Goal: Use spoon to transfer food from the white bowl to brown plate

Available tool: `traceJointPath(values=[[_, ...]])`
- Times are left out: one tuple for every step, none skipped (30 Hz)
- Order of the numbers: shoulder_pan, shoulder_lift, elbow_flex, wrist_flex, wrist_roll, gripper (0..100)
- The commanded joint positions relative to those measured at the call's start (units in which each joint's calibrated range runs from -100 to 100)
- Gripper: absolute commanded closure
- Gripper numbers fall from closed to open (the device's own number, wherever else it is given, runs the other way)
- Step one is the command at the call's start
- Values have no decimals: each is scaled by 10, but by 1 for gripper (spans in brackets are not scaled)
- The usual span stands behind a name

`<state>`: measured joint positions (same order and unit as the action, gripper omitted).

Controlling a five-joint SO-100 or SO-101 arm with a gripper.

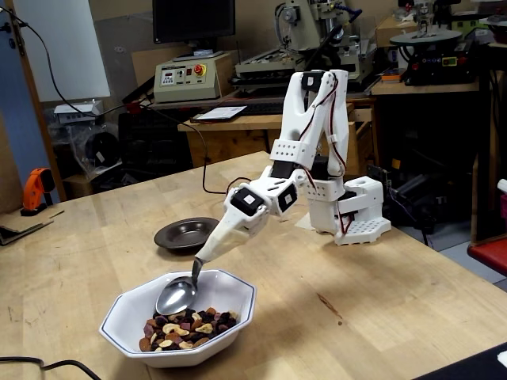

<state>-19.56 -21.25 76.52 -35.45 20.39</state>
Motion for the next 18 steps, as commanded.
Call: traceJointPath(values=[[-1,10,-70,-14,3,96],[-1,18,-78,-14,3,96],[-1,28,-86,-14,4,96],[-1,38,-94,-14,5,96],[-1,47,-100,-14,5,96],[-1,54,-104,-14,5,96],[-1,60,-106,-14,5,96],[-1,67,-105,-14,6,96],[-2,70,-105,-14,6,96],[-2,73,-105,-14,6,96],[-2,75,-105,-14,6,96],[-2,78,-106,-14,8,96],[-2,84,-108,-14,17,96],[-2,89,-109,-14,25,96],[-2,95,-109,-14,34,96],[-3,100,-109,-14,40,96],[-4,104,-109,-14,46,96],[-8,108,-109,-14,50,96]])
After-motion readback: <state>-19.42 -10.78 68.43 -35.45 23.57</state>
